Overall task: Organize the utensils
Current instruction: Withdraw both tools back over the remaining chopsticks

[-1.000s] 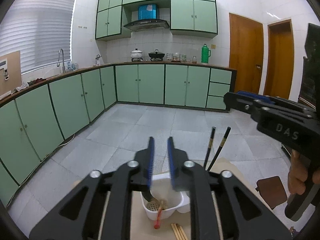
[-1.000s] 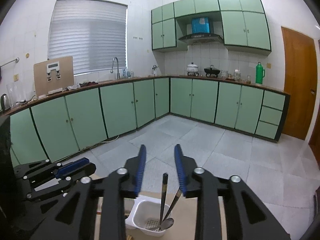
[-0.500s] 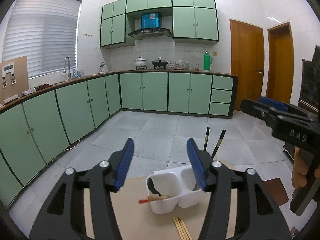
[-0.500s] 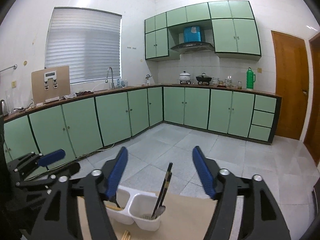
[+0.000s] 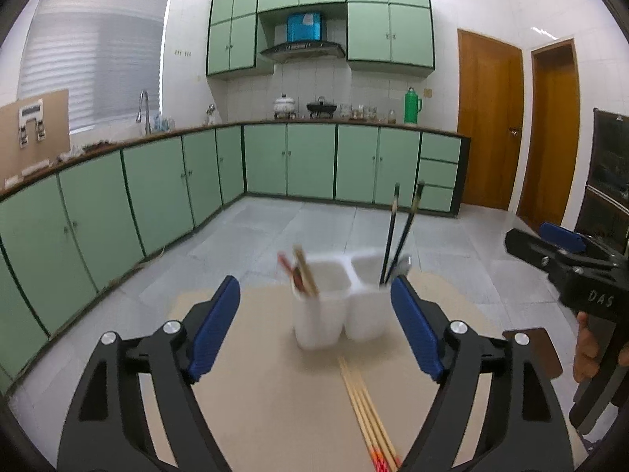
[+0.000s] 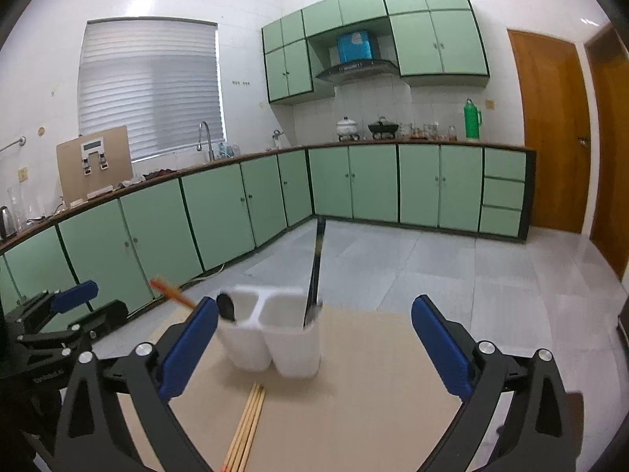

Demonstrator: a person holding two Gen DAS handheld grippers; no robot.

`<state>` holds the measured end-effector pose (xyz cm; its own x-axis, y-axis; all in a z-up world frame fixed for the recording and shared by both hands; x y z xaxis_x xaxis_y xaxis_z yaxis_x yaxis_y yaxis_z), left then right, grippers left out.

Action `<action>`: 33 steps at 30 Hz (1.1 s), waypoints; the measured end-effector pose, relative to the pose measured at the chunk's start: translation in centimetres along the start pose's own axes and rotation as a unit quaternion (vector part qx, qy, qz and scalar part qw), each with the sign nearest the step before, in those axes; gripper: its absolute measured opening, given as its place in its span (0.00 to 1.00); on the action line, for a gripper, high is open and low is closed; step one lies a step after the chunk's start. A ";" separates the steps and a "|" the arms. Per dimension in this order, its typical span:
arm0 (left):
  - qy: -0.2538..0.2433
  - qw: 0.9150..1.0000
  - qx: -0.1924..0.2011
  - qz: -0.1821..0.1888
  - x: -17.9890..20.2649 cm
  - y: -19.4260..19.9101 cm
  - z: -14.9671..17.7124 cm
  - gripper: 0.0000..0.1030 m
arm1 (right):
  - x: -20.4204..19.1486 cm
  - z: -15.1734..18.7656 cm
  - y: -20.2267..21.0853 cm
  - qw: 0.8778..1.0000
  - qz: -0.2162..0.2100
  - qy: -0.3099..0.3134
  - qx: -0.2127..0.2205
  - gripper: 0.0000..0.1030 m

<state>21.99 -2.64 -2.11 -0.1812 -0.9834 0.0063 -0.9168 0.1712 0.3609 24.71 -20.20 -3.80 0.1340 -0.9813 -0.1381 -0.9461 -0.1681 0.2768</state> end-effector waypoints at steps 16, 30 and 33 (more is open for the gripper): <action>0.011 0.995 -0.099 -0.005 -0.6 1.0 11.8 0.86 | -0.2 12.2 2.8 0.993 0.026 -0.002 -0.112 0.94; 0.002 0.988 -0.157 -0.017 -0.9 1.2 16.8 0.86 | -2.3 18.5 2.8 0.983 0.024 0.009 -0.182 0.94; 0.003 0.987 -0.160 -0.019 -1.1 1.3 17.2 0.86 | -2.8 19.5 2.8 0.981 0.017 0.001 -0.194 0.94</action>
Point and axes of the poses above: each gripper's, at about its wrist camera, not at the fingertips, and y roughly against the way its jaws point, x to its right, z to its underside, the point moved 4 cm from there along -y, roughly the way its jaws point, and after that the axes turned 4 degrees about x, right-handed, at the moved point
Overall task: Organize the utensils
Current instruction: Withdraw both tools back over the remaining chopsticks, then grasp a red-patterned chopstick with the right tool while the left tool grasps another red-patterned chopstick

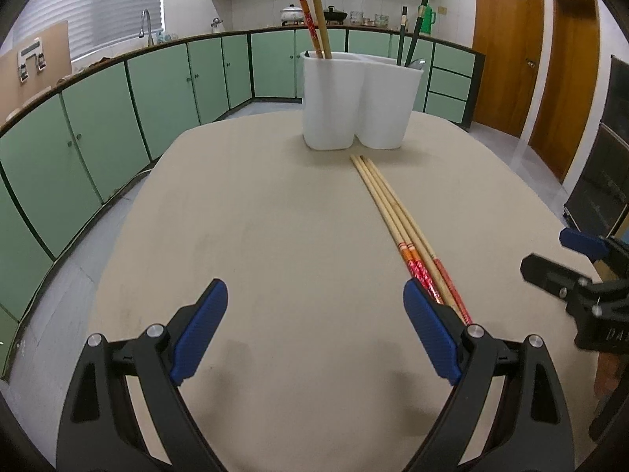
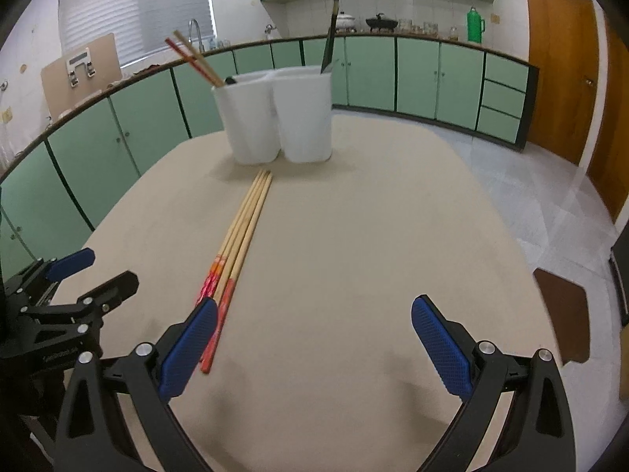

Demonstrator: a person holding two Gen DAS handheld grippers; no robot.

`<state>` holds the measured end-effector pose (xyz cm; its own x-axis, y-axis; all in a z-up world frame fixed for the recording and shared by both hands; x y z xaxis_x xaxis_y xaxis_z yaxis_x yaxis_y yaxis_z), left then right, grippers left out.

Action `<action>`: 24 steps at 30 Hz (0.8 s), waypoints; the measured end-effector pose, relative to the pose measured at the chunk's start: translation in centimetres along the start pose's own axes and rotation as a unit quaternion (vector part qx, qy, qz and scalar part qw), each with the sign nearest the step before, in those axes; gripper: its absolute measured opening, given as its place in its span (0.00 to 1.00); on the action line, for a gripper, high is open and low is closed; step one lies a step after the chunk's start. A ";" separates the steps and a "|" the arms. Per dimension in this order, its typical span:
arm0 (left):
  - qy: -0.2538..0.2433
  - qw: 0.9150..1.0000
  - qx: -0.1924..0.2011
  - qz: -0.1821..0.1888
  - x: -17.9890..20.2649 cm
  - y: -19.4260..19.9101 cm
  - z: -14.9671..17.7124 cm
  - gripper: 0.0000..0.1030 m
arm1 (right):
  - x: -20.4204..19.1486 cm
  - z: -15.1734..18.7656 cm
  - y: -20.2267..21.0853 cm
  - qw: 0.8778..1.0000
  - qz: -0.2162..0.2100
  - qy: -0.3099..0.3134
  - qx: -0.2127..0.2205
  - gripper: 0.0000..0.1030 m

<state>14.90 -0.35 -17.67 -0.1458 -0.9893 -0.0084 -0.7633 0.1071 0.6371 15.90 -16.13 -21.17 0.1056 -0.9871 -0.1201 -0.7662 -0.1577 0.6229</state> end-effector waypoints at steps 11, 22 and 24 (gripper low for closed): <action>0.010 1.000 -0.019 -0.004 0.0 -0.7 1.1 0.86 | -2.3 2.0 -0.9 0.999 -0.013 0.023 -0.035 0.93; 0.020 1.000 -0.022 -0.003 -0.3 -0.6 1.3 0.86 | -4.0 3.2 -1.3 0.997 -0.013 0.058 -0.058 0.70; 0.020 1.000 -0.022 -0.003 -0.3 -0.6 1.4 0.86 | -4.3 3.3 -1.2 0.996 -0.016 0.063 -0.059 0.67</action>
Point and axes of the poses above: each gripper's, at about its wrist camera, not at the fingertips, and y roughly against the way its jaws point, x to its right, z to its underside, the point moved 4 cm from there along -y, roughly the way its jaws point, and after that the axes turned 4 degrees about x, right-handed, at the moved point
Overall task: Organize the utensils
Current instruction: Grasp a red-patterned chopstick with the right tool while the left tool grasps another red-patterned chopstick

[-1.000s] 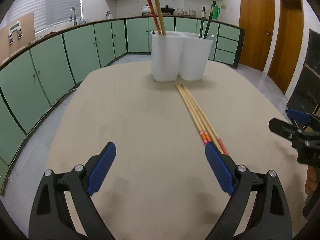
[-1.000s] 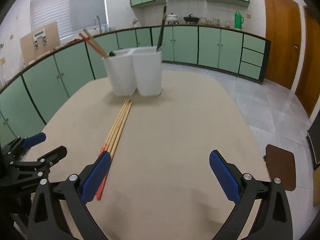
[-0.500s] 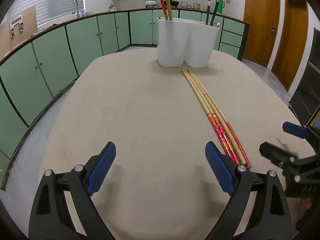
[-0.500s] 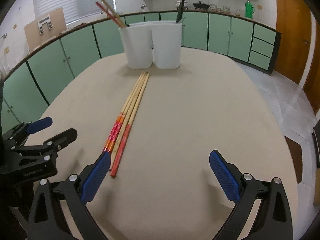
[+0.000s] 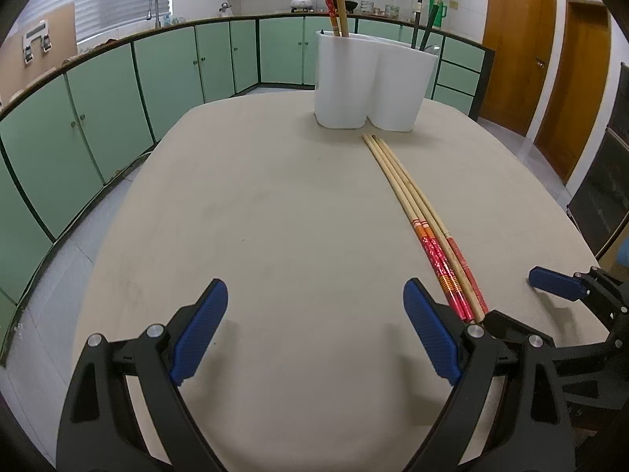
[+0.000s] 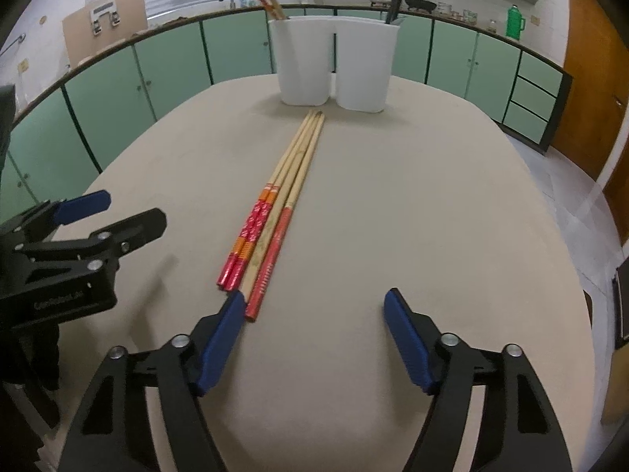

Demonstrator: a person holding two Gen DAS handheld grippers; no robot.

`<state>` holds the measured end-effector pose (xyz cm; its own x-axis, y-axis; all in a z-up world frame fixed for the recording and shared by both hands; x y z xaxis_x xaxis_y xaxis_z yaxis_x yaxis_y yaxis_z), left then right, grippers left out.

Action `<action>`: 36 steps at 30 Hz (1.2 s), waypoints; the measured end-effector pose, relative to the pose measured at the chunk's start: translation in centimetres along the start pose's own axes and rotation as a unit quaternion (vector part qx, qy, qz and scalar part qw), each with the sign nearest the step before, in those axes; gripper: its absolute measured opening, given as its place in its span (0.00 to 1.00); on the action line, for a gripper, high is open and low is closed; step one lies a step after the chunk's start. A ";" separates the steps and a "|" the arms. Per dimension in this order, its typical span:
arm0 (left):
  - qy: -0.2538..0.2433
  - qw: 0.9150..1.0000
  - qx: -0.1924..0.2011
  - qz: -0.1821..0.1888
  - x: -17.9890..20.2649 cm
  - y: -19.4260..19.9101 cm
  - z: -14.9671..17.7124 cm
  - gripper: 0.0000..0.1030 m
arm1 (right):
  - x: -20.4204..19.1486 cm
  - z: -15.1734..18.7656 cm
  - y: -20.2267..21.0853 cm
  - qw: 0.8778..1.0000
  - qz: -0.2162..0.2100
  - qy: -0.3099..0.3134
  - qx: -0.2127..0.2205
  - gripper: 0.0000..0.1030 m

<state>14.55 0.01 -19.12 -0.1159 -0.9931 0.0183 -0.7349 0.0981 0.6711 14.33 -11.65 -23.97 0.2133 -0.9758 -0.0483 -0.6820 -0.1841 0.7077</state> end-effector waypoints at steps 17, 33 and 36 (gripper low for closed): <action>0.001 1.000 0.000 0.002 0.0 0.0 0.0 0.86 | 0.1 0.6 0.7 1.000 -0.012 0.005 0.004 0.44; -0.009 1.000 -0.009 0.022 1.7 -0.2 0.2 0.86 | 0.7 0.1 0.2 1.000 -0.012 -0.011 0.004 0.06; -0.010 0.999 -0.014 0.030 2.3 -0.2 0.4 0.86 | 1.0 0.1 0.1 1.000 -0.016 -0.013 0.003 0.06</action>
Point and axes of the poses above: each gripper's, at about its wrist camera, not at the fingertips, and y roughly against the way its jaws point, x to its right, z to its underside, the point moved 4 cm from there along -y, roughly the way its jaws point, and after that the axes turned 4 degrees about x, right-handed, at the moved point
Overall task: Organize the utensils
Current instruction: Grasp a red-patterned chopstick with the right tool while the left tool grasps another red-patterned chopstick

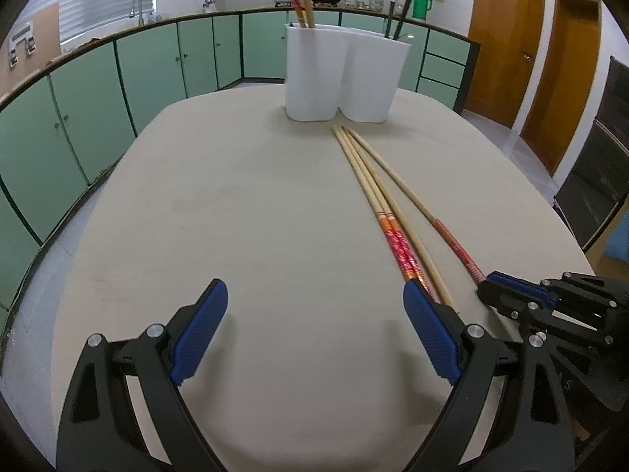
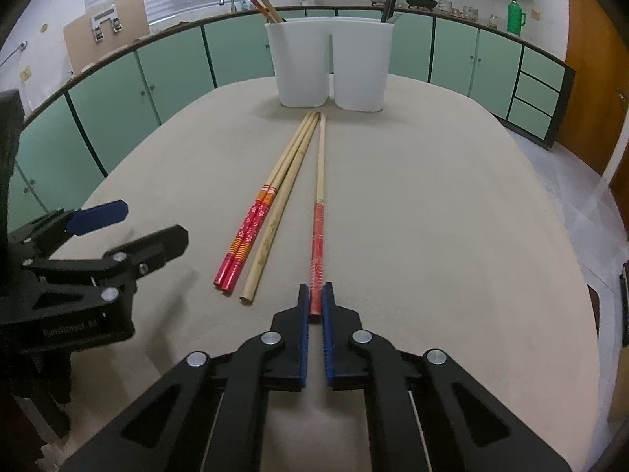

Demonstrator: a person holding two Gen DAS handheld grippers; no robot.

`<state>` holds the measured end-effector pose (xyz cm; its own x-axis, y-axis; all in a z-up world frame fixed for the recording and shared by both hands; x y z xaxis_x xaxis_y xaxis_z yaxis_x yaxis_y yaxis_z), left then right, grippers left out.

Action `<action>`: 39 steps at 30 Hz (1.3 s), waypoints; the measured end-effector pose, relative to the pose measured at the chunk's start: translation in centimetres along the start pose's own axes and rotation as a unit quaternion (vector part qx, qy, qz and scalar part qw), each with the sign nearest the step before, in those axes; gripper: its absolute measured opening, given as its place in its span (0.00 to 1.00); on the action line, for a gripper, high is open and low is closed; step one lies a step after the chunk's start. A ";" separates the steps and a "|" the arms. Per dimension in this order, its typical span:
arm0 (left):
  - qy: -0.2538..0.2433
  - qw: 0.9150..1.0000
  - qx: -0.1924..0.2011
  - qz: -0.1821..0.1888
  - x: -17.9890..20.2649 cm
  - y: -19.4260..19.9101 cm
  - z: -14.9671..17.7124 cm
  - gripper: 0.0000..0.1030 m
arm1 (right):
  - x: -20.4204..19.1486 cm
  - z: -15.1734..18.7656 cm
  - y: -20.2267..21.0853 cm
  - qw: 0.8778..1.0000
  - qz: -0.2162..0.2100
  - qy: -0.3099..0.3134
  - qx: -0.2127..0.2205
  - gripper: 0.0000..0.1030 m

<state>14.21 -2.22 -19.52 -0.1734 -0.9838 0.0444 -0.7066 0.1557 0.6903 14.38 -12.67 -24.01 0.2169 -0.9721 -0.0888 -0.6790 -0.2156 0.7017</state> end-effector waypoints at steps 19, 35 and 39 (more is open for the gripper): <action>-0.014 0.998 -0.051 -0.025 2.1 -2.2 0.9 0.85 | 3.1 -0.2 0.1 0.999 0.005 -0.040 0.005 0.06; -0.023 0.999 -0.038 0.005 3.6 -1.7 0.6 0.33 | 2.9 -0.1 -0.1 0.999 -0.001 -0.038 0.002 0.07; -0.026 0.999 -0.037 0.007 4.1 -1.8 0.7 0.18 | 2.8 -0.2 -0.1 0.999 0.002 -0.036 0.002 0.06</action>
<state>14.29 -6.50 -21.06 -0.2190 -0.9756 0.0177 -0.6523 0.1599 0.7409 15.19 -15.33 -24.23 0.1639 -0.9770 -0.1361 -0.6826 -0.2120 0.6994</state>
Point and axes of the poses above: each gripper's, at about its wrist camera, not at the fingertips, and y roughly against the way its jaws point, x to its right, z to its underside, the point moved 4 cm from there along -y, roughly the way its jaws point, and after that the axes turned 4 degrees about x, right-handed, at the moved point
